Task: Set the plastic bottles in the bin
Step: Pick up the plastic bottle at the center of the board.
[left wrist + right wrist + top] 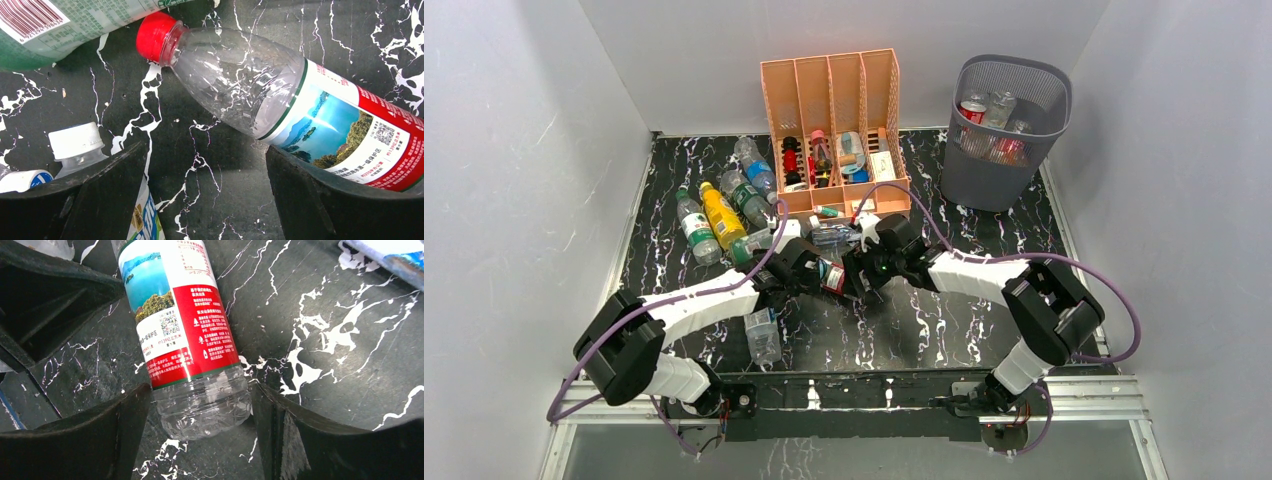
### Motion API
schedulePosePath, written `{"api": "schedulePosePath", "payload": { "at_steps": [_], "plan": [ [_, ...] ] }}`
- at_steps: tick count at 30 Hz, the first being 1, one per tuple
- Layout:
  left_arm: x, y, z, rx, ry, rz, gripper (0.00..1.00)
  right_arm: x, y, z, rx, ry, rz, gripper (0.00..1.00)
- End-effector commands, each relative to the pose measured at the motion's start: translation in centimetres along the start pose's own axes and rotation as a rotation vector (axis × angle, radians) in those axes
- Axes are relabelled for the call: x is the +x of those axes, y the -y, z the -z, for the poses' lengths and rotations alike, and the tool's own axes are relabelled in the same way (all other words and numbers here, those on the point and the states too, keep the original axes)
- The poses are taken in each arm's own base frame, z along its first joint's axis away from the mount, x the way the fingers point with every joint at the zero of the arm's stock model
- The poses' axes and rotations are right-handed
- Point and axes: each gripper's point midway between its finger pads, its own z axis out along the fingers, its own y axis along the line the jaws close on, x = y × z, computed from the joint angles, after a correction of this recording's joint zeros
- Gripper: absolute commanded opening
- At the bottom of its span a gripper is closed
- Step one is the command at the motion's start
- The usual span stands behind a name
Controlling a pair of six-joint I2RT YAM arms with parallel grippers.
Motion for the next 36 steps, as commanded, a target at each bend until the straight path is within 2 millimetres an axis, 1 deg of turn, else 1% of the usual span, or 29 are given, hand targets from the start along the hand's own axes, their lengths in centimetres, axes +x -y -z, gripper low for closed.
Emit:
{"api": "schedulePosePath", "payload": {
  "at_steps": [1,5,8,11,14,22,28,36],
  "plan": [
    [-1.4,0.1,0.6,-0.001,0.031,0.022,0.87,-1.5,-1.2,0.0,-0.028,0.067,0.060,0.82],
    [-1.5,-0.1,1.1,0.005,0.036,0.031,0.88,-1.1,-1.4,-0.4,-0.029,0.049,0.060,0.71],
    [-1.9,-0.1,1.7,0.017,0.044,0.043,0.89,-1.0,-1.6,-0.3,-0.026,0.044,0.062,0.66],
    [-2.3,-0.1,2.3,0.031,0.050,0.056,0.90,-1.1,-1.6,0.2,-0.018,0.048,0.055,0.61],
    [-2.6,0.0,2.9,0.047,0.054,0.066,0.91,-1.4,-1.7,1.0,-0.004,0.060,0.046,0.58],
    [-4.1,0.1,4.6,0.082,0.089,0.100,0.92,-3.6,-2.4,4.0,0.031,0.131,0.041,0.53],
    [-5.4,-0.1,6.4,0.107,0.126,0.124,0.93,-5.5,-2.3,5.8,0.084,0.177,0.031,0.50],
    [-7.0,-0.9,8.7,0.133,0.179,0.154,0.94,-8.4,-1.8,8.3,0.173,0.243,0.033,0.50]
  ]
}}
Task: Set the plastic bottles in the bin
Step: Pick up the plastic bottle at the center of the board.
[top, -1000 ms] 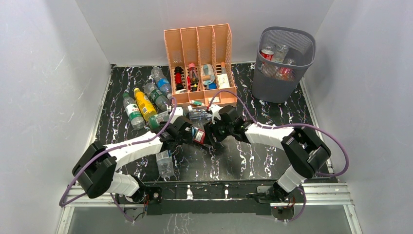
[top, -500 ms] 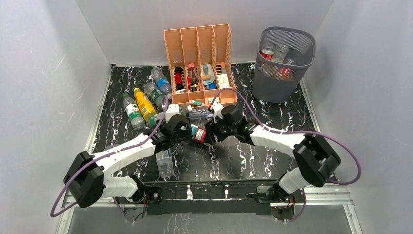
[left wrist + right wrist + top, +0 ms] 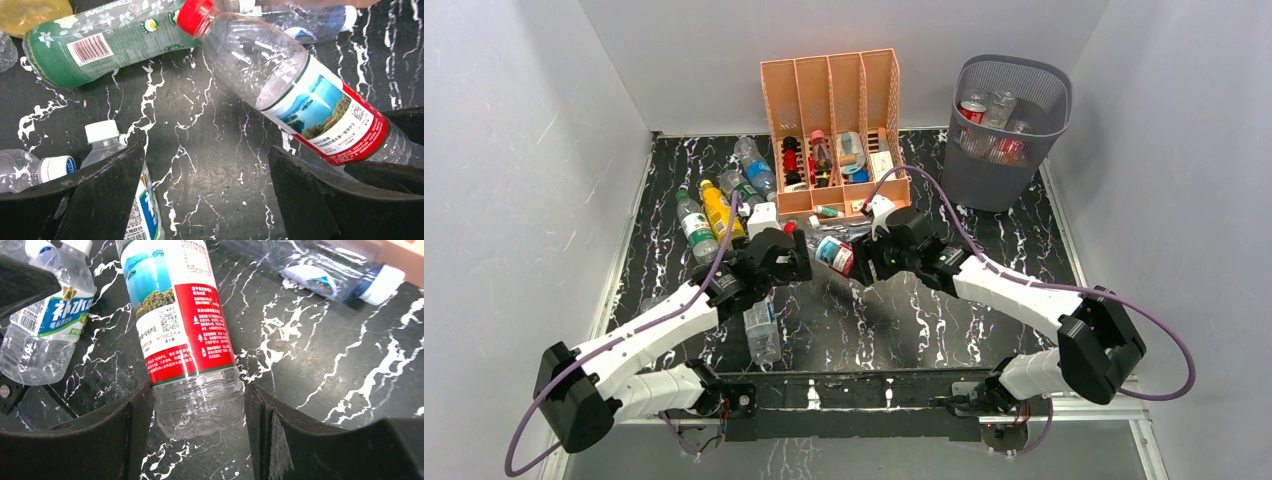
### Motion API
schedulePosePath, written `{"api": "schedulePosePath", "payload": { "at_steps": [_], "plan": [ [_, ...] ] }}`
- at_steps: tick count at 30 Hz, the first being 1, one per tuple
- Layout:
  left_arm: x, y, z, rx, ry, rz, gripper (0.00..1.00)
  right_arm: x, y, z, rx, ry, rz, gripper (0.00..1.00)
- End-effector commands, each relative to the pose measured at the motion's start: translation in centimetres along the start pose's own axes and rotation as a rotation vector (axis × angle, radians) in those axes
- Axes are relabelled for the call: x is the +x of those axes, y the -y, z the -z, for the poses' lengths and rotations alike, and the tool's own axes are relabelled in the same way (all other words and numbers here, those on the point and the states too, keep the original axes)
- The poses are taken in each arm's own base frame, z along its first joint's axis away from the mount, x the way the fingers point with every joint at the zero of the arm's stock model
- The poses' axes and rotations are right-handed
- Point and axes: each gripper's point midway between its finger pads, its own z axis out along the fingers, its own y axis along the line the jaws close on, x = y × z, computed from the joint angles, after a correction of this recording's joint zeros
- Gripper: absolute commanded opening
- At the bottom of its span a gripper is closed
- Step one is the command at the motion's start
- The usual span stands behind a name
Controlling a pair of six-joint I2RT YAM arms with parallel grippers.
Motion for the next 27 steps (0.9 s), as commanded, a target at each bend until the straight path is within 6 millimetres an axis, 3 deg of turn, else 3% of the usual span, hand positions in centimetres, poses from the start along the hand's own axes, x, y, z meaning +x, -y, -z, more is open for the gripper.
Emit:
{"api": "schedulePosePath", "payload": {
  "at_steps": [1,10,15,27],
  "plan": [
    [-2.0,-0.3,1.8,0.006,0.047,0.028,0.94,-5.5,-0.3,2.5,0.053,0.137,0.015,0.50],
    [-2.0,-0.8,2.2,0.001,0.056,0.031,0.95,-10.7,-0.2,6.7,0.128,0.263,0.042,0.52],
    [-1.8,-0.7,1.9,0.001,0.048,0.028,0.95,-13.9,1.0,8.6,0.203,0.321,0.065,0.53],
    [-1.0,-0.9,1.6,-0.002,0.033,0.019,0.95,-22.0,7.5,14.6,0.291,0.507,-0.050,0.53]
  ]
}}
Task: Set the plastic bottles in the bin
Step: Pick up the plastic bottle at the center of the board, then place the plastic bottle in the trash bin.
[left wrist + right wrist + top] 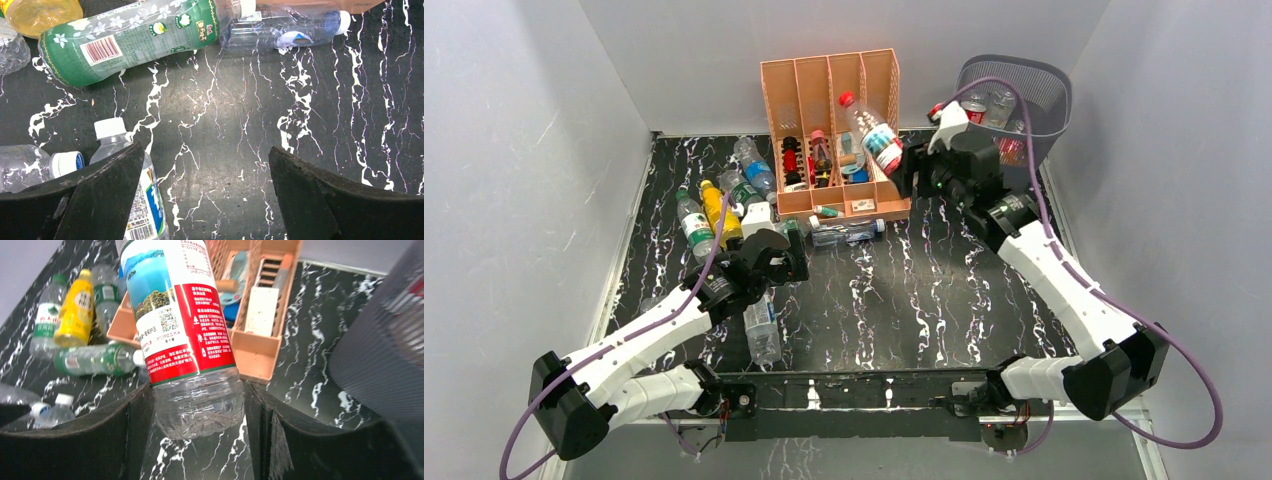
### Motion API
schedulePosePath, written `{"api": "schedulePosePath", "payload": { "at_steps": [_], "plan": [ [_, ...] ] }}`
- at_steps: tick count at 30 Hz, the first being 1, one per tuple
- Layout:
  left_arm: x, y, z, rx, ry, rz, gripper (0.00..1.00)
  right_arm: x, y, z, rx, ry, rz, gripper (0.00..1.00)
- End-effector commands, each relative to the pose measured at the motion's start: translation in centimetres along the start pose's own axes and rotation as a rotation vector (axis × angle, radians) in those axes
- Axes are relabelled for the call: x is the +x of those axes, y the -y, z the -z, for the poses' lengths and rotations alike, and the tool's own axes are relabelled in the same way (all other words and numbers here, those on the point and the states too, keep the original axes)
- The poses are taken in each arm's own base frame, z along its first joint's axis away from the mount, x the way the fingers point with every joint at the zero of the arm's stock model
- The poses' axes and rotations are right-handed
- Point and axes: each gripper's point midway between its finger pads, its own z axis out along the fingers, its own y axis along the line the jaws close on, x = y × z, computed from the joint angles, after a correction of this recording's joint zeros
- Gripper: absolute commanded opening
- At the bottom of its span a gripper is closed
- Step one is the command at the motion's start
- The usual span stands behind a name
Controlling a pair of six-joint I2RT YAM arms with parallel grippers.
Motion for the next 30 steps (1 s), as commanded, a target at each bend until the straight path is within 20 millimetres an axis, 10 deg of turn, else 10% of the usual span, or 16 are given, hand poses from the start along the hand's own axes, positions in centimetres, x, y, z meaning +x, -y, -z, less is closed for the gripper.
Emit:
{"api": "schedulePosePath", "payload": {
  "at_steps": [1,17,30],
  "plan": [
    [0.0,-0.4,0.2,-0.013,0.003,0.002,0.95,-6.0,1.1,1.2,0.003,0.137,-0.041,0.53],
    [0.5,-0.5,0.0,-0.011,-0.011,-0.006,0.95,-14.5,13.6,3.7,0.190,0.328,-0.235,0.54],
    [0.6,-0.7,0.1,-0.013,-0.010,-0.004,0.95,-14.1,24.6,6.5,0.280,0.367,-0.468,0.58]
  ]
}}
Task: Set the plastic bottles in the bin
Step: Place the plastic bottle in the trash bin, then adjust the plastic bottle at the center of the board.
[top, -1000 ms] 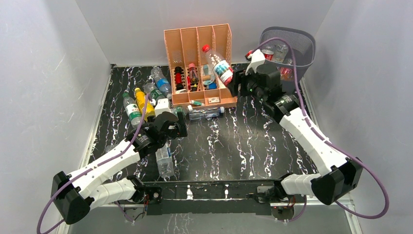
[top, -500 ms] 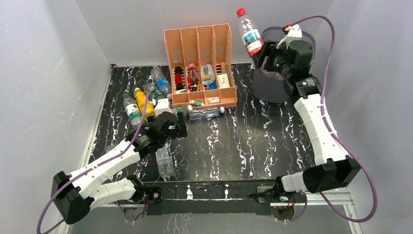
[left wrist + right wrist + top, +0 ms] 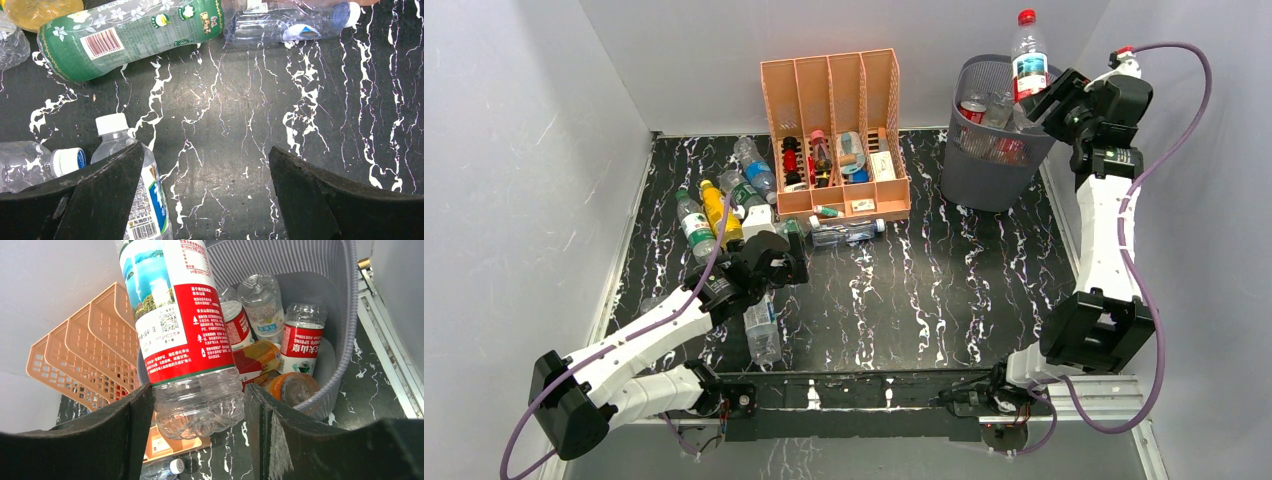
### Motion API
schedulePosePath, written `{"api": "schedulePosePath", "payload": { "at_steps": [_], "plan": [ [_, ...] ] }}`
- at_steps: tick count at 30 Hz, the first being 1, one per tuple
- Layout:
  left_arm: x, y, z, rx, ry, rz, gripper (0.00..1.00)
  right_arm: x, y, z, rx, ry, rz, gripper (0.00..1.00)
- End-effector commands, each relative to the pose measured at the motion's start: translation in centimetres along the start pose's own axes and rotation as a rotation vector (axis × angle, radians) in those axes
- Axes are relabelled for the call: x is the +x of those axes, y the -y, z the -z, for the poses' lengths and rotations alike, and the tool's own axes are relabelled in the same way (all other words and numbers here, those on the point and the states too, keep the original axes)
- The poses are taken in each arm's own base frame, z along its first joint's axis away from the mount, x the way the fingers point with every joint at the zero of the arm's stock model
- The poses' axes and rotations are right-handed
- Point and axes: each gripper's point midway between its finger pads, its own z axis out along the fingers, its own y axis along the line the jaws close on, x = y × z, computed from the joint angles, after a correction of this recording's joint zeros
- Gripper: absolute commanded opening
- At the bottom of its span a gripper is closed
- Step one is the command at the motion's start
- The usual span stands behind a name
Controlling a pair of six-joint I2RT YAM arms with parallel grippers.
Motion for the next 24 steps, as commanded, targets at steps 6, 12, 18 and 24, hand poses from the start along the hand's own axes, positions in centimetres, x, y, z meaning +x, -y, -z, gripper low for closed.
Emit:
{"api": "schedulePosePath", "payload": {
  "at_steps": [6,12,18,24],
  "plan": [
    [-0.1,-0.2,0.1,-0.004,0.004,0.005,0.95,-3.8,-0.9,0.9,-0.085,0.078,-0.053,0.79],
    [-0.1,-0.1,0.1,-0.002,0.002,0.004,0.95,-4.1,-0.3,0.3,-0.069,0.065,-0.059,0.90],
    [-0.2,-0.2,0.2,-0.003,0.002,0.004,0.95,-4.4,0.1,-0.3,-0.057,0.051,-0.067,0.92],
    [-0.2,-0.1,0.1,-0.002,0.003,0.006,0.95,-4.4,-1.0,0.5,-0.103,0.055,-0.068,0.93]
  ]
}}
